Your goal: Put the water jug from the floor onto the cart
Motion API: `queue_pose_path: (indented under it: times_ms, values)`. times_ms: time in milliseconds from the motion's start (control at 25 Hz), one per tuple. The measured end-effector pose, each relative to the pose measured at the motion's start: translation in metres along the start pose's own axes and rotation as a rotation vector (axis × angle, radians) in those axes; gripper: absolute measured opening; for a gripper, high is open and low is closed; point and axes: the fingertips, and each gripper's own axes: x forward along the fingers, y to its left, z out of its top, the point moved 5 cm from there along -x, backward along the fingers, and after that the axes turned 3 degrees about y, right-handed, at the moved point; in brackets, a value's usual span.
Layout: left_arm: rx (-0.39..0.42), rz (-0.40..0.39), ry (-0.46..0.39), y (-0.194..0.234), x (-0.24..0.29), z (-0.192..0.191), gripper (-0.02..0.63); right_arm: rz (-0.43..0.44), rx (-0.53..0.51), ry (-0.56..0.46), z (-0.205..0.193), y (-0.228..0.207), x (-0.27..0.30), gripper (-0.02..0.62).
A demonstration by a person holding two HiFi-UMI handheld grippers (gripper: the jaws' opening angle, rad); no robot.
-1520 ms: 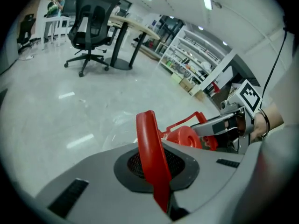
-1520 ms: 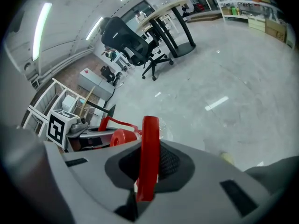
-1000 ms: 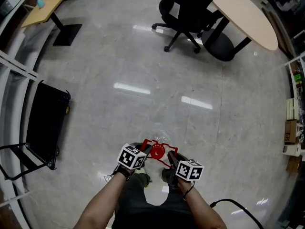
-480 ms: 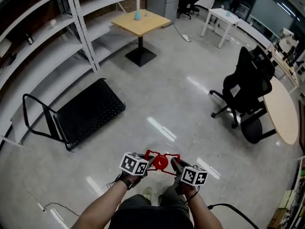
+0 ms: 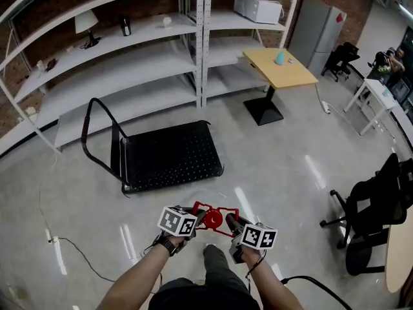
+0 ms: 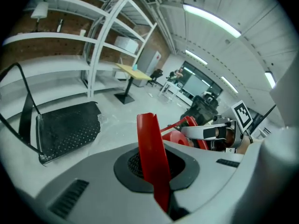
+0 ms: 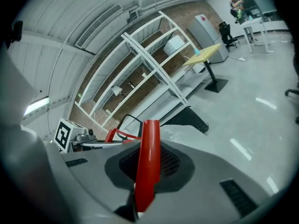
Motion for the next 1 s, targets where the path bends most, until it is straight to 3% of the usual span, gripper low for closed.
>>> queue_pose_path:
  times_ms: [320, 560, 760, 1000]
  values:
    - [-0.188, 0.129, -0.052, 0.133, -0.01, 0.081, 0.002, 0.12, -0.054, 0.181, 0.101, 0.021, 0.153, 0.032]
    - [-0.292, 0.155, -0.104, 0.207, -0.025, 0.123, 0.002, 0.161, -0.109, 0.245, 0.156, 0.048, 0.233, 0.032]
    - [-0.304, 0.133, -0.104, 0.272, -0.033, 0.151, 0.002, 0.143, -0.116, 0.256, 0.186, 0.065, 0.296, 0.032]
    - [-0.279, 0.067, -0.081, 0.381, -0.027, 0.2, 0.002, 0.078, -0.081, 0.222, 0.227, 0.074, 0.403, 0.032]
